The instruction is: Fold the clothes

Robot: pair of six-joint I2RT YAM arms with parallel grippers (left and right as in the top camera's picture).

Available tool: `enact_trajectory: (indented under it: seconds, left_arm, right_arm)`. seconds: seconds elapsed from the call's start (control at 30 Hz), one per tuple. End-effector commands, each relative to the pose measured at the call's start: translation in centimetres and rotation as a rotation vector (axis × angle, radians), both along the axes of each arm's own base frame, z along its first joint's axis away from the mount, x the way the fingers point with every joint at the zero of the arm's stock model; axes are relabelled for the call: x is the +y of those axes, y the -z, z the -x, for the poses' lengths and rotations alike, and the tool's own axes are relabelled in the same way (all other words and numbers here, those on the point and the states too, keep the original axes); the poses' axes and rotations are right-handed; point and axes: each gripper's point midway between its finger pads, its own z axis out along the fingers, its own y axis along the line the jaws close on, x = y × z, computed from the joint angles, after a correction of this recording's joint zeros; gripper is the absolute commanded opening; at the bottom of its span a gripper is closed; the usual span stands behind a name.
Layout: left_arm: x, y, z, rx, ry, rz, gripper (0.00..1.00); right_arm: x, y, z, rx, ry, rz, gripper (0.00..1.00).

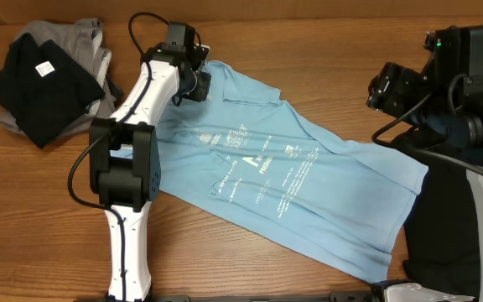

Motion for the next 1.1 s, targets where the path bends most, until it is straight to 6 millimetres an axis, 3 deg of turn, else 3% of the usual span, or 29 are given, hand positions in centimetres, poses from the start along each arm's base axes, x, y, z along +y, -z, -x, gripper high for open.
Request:
enact_trajectory:
  seconds: [0.0, 0.17, 0.27, 0.3, 0.4, 0.5, 0.63, 0.73, 0.83, 0.93, 1.07]
  left_arm:
    - [1.1, 2.5, 0.1, 0.037, -0.011, -0.036, 0.18]
    - [4.5, 5.6, 1.0, 0.103, -0.087, -0.149, 0.07]
    - [8.0, 6.6, 1.2, 0.121, -0.185, -0.245, 0.05]
    - [10.9, 6.4, 1.3, 0.117, -0.281, -0.299, 0.06]
    - [15.0, 5.5, 1.3, 0.11, -0.406, -0.328, 0.04]
    - [16.6, 4.1, 0.9, 0.116, -0.443, -0.214, 0.04]
    - [17.0, 0.4, -0.4, 0.073, -0.428, -0.091, 0.06]
    - [16.4, -3.7, -1.5, 0.007, -0.39, -0.03, 0.11]
    - [15.4, -8.3, -2.1, -0.064, -0.348, 0.023, 0.18]
    - [14.2, -13.3, -2.1, -0.141, -0.315, 0.078, 0.24]
    - [13.9, -20.6, -0.3, -0.239, -0.29, 0.075, 0.34]
  right_arm:
    - [-0.1, -0.9, 0.3, -0.026, 0.024, -0.024, 0.81]
    - [0.2, -0.8, 0.3, -0.02, 0.016, -0.038, 0.81]
    - [0.1, -0.6, 0.5, -0.008, 0.017, -0.035, 0.81]
    - [0.1, -0.3, 0.6, 0.007, 0.017, -0.034, 0.81]
    - [0.1, 0.4, 0.6, 0.038, 0.018, -0.03, 0.81]
    - [0.2, 1.8, 0.2, 0.081, 0.019, -0.024, 0.82]
    - [0.3, 4.7, -0.8, 0.162, 0.02, -0.013, 0.82]
    - [0.4, 7.3, -1.7, 0.223, 0.027, -0.007, 0.81]
    - [0.3, 10.0, -2.9, 0.279, 0.059, -0.013, 0.81]
    - [0.2, 12.8, -4.1, 0.329, 0.087, -0.017, 0.74]
    - [-0.9, 16.7, -5.2, 0.419, 0.119, 0.005, 0.7]
